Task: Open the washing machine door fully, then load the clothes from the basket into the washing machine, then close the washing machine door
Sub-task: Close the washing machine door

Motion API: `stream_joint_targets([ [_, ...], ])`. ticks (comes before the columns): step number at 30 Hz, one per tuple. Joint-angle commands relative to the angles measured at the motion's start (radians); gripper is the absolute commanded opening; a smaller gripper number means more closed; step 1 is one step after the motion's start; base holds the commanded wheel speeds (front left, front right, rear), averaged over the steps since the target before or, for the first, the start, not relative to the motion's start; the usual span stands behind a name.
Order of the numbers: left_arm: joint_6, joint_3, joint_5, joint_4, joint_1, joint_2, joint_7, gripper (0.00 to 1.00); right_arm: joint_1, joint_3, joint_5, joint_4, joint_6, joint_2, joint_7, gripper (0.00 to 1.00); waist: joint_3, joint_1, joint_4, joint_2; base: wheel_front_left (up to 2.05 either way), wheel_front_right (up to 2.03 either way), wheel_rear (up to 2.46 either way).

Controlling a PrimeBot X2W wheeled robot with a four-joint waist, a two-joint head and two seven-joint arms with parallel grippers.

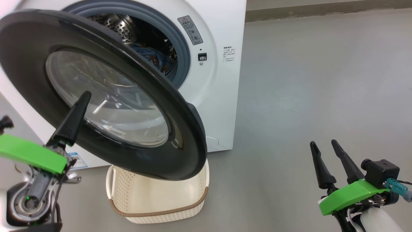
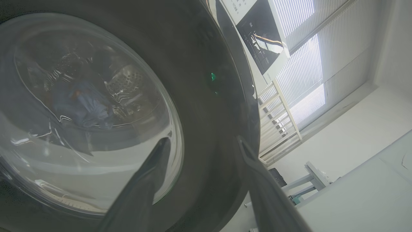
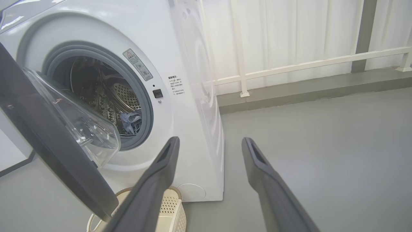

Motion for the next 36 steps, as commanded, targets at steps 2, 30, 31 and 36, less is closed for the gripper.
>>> stream_joint_targets([
  [2,-0.013,0.023,0.049,-0.046,0.013,0.050,-0.068,1.00,-0.018,0.014,0.007,-0.026,0.004,-0.019,-0.008,1.00,0.001,0.0000,0.006,0.0000,0.00,0.00,0.00],
  [30,-0.018,-0.205,0.516,0.162,0.278,0.130,-0.788,1.00,-0.019,0.034,0.011,-0.046,0.004,-0.038,-0.008,1.00,0.002,0.0000,-0.017,0.0000,0.00,0.00,0.00],
  [31,-0.018,-0.191,0.536,0.158,0.278,0.122,-0.788,1.00,-0.019,0.035,0.011,-0.046,0.004,-0.038,-0.008,1.00,0.003,0.0000,-0.018,0.0000,0.00,0.00,0.00],
  [36,-0.018,-0.144,0.626,0.137,0.301,0.075,-0.789,1.00,-0.017,0.040,0.010,-0.047,0.004,-0.040,-0.008,1.00,0.007,0.0000,-0.019,0.0000,0.00,0.00,0.00],
])
